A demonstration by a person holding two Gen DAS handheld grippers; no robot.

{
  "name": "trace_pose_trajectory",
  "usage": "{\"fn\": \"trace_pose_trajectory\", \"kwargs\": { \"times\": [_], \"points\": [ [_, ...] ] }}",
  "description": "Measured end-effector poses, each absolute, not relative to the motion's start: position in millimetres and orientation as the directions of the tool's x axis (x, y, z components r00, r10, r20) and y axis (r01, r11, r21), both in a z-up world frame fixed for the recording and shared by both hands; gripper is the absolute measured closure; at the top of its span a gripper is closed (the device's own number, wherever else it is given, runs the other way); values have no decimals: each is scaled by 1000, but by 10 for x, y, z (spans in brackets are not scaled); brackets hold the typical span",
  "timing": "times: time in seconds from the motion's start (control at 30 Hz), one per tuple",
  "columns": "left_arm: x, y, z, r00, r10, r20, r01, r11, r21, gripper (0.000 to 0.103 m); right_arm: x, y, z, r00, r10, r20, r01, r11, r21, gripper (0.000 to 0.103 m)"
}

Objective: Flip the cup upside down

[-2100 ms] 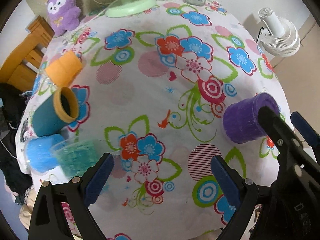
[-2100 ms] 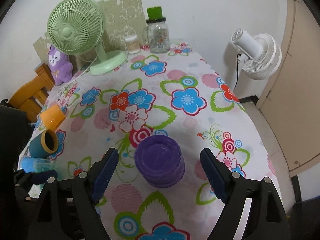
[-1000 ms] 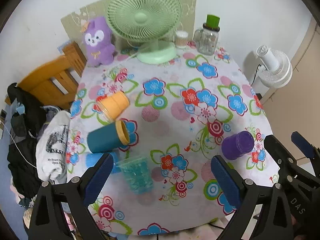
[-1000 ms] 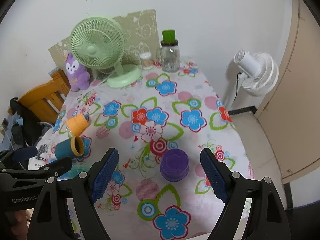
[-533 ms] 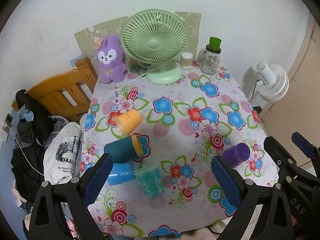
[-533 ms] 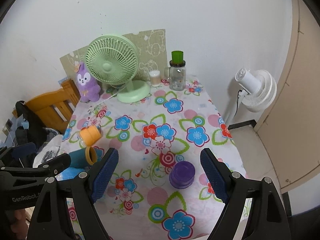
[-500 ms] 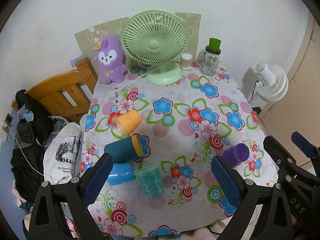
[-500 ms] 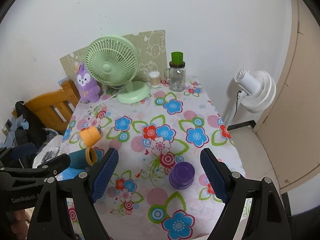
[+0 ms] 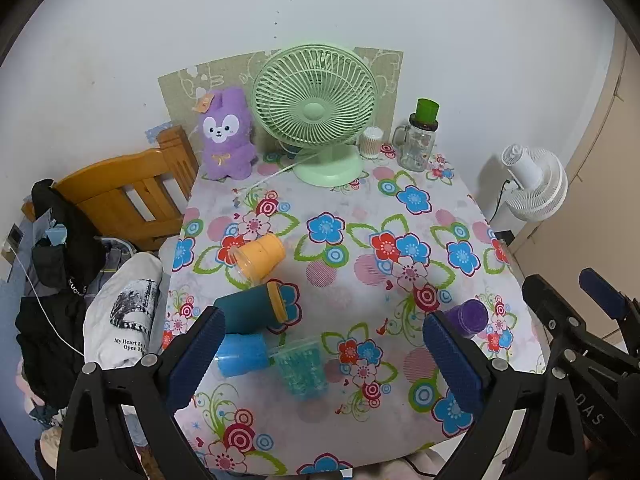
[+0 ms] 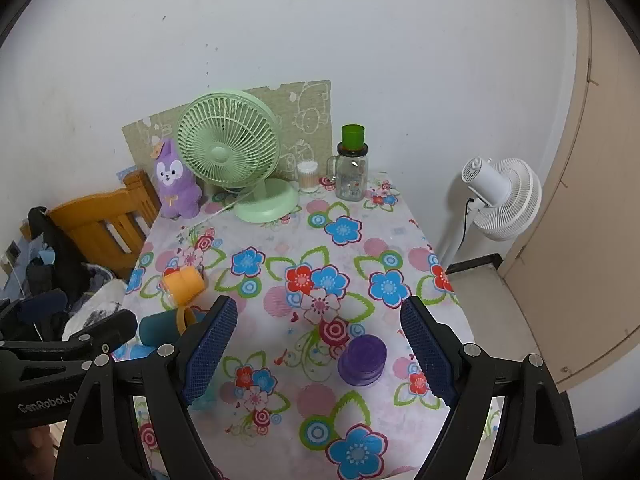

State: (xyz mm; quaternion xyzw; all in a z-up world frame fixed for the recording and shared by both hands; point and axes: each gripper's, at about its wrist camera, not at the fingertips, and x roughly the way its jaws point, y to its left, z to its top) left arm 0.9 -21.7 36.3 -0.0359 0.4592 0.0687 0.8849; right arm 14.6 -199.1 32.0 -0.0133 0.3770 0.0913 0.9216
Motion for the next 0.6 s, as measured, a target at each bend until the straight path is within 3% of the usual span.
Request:
{"fn": "trace_pose_trajectory", "kwargs": {
  "times": [0.6],
  "points": [
    [-3,-200,376,575,96,-812,-157,988,6,3,142,-1933,324,697,155,-700,-179,983,40,17]
  ]
}}
